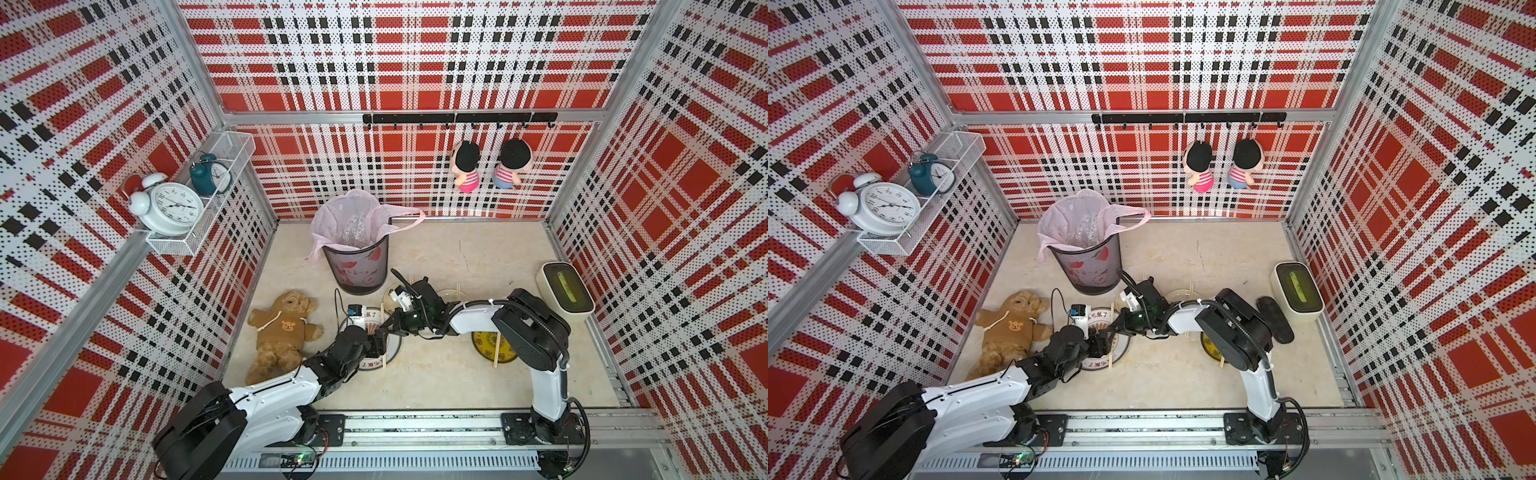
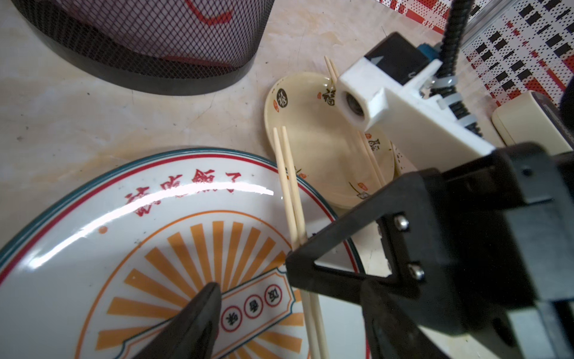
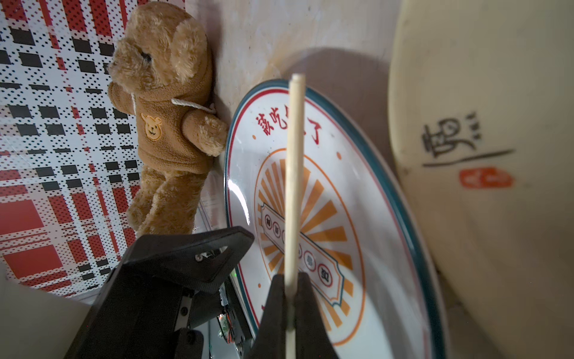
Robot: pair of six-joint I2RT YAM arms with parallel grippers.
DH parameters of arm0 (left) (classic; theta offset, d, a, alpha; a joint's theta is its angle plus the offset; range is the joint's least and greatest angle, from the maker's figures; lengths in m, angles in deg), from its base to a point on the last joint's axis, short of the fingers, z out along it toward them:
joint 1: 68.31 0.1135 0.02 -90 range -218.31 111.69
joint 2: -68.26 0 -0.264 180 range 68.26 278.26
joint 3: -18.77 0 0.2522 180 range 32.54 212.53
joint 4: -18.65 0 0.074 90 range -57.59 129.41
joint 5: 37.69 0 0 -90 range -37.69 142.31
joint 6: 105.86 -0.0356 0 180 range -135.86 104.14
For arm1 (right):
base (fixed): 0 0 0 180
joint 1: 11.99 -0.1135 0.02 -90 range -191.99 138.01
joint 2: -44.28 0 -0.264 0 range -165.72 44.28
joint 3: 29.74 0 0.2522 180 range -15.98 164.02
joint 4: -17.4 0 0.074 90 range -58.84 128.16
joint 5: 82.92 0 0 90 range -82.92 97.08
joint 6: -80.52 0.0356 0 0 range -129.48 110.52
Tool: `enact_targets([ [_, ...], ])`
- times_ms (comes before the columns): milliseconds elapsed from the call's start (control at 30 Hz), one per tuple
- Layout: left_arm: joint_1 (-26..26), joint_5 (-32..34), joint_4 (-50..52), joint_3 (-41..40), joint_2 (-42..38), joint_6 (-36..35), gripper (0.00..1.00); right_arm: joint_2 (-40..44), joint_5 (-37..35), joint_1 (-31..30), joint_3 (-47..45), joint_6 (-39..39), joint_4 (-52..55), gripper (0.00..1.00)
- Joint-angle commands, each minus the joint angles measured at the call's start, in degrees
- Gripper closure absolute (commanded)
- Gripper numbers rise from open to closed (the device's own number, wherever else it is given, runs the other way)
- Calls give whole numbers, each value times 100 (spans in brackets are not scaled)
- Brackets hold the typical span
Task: Remove the packaging of disposable chopsticks
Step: Place the disposable chopsticks on the plate.
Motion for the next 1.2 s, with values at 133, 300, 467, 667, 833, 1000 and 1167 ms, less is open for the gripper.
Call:
enact_targets([
  [133, 113, -88, -512, 114, 365, -133, 26, -187, 134, 18, 37, 34, -223, 100],
  [300, 213, -198, -721, 133, 524, -173, 26, -191, 145, 35, 46, 51, -254, 100],
  [467, 371, -390, -944, 144, 838, -203, 27, -198, 136, 38, 64, 44, -246, 98],
  [667, 390, -467, -1176, 155, 1097, -205, 29, -242, 163, 62, 39, 42, -293, 96],
  [833, 386, -551, -1294, 170, 1231, -196, 32, -240, 154, 71, 48, 18, -271, 92],
  [1000, 390, -628, -1373, 188, 1369, -204, 33, -268, 174, 72, 28, 35, -337, 88],
  [1167, 390, -690, -1410, 197, 1403, -205, 34, -185, 145, 71, -23, 9, -314, 85],
])
